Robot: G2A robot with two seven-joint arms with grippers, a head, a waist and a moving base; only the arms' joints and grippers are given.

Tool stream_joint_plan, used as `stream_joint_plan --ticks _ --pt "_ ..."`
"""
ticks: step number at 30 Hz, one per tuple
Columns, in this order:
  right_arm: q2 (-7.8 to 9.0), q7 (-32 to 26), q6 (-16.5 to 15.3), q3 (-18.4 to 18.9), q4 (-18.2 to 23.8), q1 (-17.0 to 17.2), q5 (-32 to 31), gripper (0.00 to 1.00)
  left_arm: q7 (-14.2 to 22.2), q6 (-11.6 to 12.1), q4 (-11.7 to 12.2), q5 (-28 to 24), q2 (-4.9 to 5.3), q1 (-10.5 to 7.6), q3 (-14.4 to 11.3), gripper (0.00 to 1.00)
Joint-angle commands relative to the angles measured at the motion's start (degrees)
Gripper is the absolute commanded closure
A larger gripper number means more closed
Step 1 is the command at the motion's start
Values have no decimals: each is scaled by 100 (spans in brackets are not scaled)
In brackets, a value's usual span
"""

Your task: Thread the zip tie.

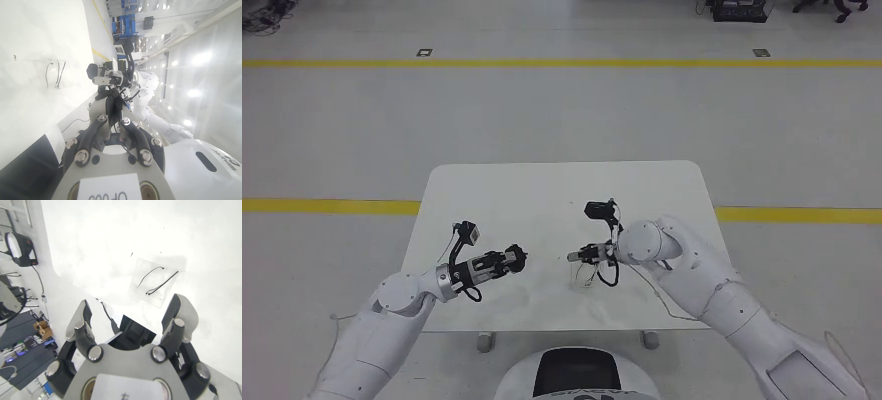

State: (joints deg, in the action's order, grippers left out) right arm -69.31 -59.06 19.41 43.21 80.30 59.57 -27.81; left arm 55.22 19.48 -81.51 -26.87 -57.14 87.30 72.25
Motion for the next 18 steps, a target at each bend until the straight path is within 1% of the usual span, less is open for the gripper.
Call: stream_joint_plan --ticks 1,4,5,9,10,18 --pt "-149 -107 7 -35 -145 -87 -215 0 0 0 0 0 0 0 0 100" --pt "-414 -285 7 -48 -442 -223 -685 0 0 0 0 0 0 0 0 100" --pt "-527 -349 7 -12 -554 -252 -851 0 0 0 0 0 0 0 0 100" --pt "-884 -574 7 170 -747 -203 -1524 0 0 0 0 0 0 0 0 100" --pt "-907 -587 7 198 -749 -188 -1579 0 0 0 0 0 0 0 0 100" --pt "-907 -587 7 198 -749 -188 -1579 0 0 0 0 0 0 0 0 100"
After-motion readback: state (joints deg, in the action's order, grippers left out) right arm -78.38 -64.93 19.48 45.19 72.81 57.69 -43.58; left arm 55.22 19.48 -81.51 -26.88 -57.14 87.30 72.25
